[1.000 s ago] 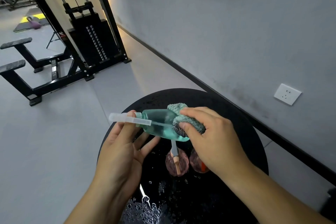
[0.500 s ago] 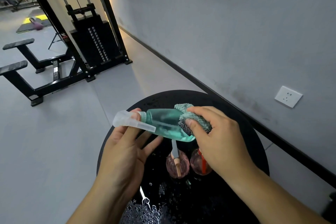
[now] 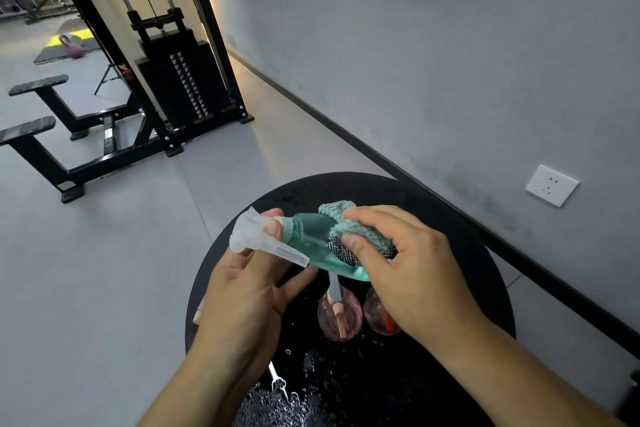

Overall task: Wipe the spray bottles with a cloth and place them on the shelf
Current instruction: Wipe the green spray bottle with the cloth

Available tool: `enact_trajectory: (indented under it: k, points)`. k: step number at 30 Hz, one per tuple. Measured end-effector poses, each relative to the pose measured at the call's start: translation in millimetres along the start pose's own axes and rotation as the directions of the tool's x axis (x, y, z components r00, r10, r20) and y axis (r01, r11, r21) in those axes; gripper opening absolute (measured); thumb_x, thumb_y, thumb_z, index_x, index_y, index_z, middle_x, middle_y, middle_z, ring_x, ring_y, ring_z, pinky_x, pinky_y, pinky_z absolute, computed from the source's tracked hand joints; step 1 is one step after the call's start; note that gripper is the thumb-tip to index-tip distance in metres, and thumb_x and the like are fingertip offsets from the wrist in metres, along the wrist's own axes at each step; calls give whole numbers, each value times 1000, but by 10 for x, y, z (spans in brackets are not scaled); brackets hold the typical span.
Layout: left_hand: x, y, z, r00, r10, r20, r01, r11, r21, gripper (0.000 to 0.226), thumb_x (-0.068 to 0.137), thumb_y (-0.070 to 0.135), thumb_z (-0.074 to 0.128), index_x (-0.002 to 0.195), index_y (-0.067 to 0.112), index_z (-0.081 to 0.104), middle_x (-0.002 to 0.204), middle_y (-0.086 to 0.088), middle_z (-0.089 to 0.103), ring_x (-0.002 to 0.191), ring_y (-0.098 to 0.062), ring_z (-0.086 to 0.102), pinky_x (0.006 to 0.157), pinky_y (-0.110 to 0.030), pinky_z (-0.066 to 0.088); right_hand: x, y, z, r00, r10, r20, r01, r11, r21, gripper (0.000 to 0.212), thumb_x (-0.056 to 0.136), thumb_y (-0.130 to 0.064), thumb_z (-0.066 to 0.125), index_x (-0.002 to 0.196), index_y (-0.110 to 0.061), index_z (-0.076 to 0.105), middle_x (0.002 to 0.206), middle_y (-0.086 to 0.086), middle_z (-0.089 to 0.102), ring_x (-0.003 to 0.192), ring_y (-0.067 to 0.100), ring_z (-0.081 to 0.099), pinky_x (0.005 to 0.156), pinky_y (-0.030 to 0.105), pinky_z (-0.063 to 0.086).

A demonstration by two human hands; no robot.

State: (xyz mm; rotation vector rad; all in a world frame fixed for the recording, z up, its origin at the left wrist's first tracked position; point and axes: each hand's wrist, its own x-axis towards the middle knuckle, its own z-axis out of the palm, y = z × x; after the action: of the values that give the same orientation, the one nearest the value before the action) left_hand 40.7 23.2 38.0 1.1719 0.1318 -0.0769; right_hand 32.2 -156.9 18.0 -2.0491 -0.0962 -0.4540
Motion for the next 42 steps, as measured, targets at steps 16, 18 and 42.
enact_trajectory:
  k: [16,18,42]
  points:
    - [-9,-49,11,988,106,116,-122,983,139,20,90,25,65,100,23,81,113,-8,80,106,-26,78,87,-42,65,44,8,-69,993,85,-79,-83,996,31,22,94,-26,74,116,-25,77,102,-19,71,95,-12,64,71,0,47]
    - [-16,-63,40,986,107,127,-126,980,153,19,90,25,64,96,29,82,112,-7,80,105,-25,79,83,-38,65,26,-9,-41,994,78,-82,-74,996,51,24,95,-27,73,118,-24,76,103,-18,71,96,-9,66,71,3,50]
    - [39,-67,-43,994,106,20,-106,994,41,26,89,29,65,113,18,71,108,-3,80,105,-21,78,83,-44,67,5,-10,-5,997,13,-76,-9,998,55,23,95,-19,73,118,-25,73,111,-19,66,106,-6,63,77,4,51]
